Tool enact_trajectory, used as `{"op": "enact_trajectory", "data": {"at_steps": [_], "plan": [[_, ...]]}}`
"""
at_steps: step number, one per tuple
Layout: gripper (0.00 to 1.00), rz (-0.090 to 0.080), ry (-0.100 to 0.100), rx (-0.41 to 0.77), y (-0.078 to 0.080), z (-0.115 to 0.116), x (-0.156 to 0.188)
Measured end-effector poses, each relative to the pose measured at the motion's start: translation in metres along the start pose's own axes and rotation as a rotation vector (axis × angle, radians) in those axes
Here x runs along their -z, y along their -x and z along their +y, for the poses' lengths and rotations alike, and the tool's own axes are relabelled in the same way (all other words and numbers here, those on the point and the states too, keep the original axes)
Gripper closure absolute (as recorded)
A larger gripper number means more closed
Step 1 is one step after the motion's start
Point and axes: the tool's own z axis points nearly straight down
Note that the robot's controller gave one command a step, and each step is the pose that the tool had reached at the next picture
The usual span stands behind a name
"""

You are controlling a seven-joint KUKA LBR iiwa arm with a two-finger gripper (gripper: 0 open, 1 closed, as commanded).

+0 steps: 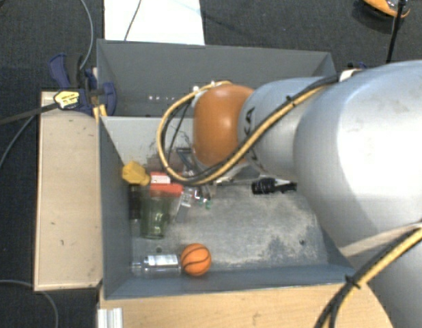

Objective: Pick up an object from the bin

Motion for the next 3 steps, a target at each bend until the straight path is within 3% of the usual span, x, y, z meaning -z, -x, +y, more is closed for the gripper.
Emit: {"op": "enact_trajectory", "data": {"at_steps": [1,3], "plan": [[1.00,-0.023,0.005,-0.096,0.0050,0.0137,0.0062],[1.00,-0.024,0.005,-0.097,0.0052,0.0134,0.0079]]}}
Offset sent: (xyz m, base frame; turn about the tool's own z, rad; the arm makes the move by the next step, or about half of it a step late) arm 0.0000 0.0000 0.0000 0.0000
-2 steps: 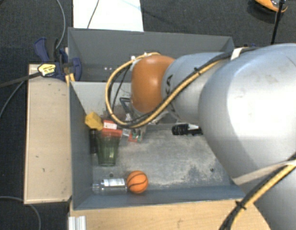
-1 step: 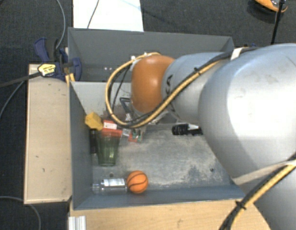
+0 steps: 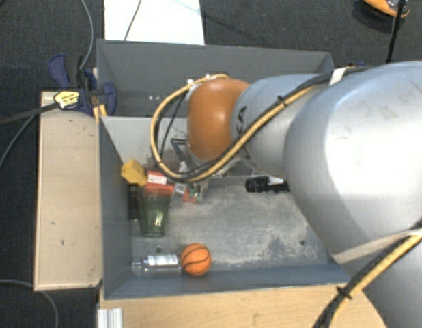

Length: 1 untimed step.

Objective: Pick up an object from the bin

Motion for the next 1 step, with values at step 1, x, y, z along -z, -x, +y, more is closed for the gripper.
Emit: {"op": "enact_trajectory", "data": {"at_steps": [1], "plan": [[1.00,0.004,-0.002,0.000,-0.0010,-0.0003,0.0054]]}}
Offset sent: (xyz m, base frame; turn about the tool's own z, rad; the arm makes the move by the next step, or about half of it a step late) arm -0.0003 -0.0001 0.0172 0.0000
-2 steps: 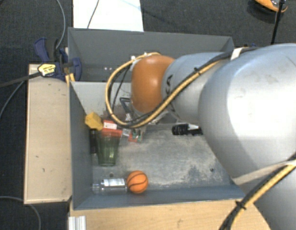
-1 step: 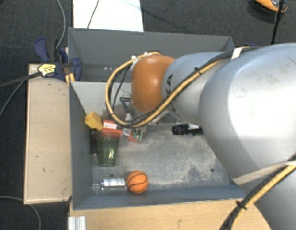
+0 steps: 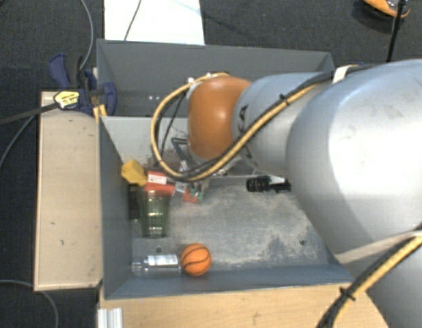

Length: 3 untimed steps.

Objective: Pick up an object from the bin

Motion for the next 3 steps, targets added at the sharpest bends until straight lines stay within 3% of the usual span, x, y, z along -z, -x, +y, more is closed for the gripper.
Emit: {"op": "enact_trajectory", "data": {"at_steps": [3], "plan": [[1.00,0.009,-0.004,0.001,-0.002,0.000,0.026]]}}
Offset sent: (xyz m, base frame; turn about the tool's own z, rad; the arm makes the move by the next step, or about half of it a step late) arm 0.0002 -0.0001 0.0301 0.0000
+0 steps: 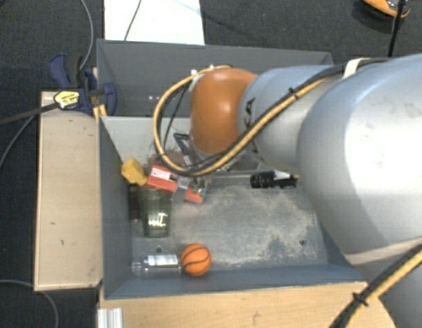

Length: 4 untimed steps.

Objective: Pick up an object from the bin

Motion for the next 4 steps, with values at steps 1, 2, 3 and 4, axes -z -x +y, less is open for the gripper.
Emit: {"op": "enact_trajectory", "data": {"at_steps": [1,2,3,4], "plan": [[1.00,0.000,0.000,0.001,0.000,0.000,0.019],[1.00,-0.004,0.003,0.002,0.002,0.001,0.037],[1.00,-0.005,0.004,0.002,0.002,0.001,0.050],[1.00,-0.006,0.005,0.003,0.003,0.001,0.059]]}}
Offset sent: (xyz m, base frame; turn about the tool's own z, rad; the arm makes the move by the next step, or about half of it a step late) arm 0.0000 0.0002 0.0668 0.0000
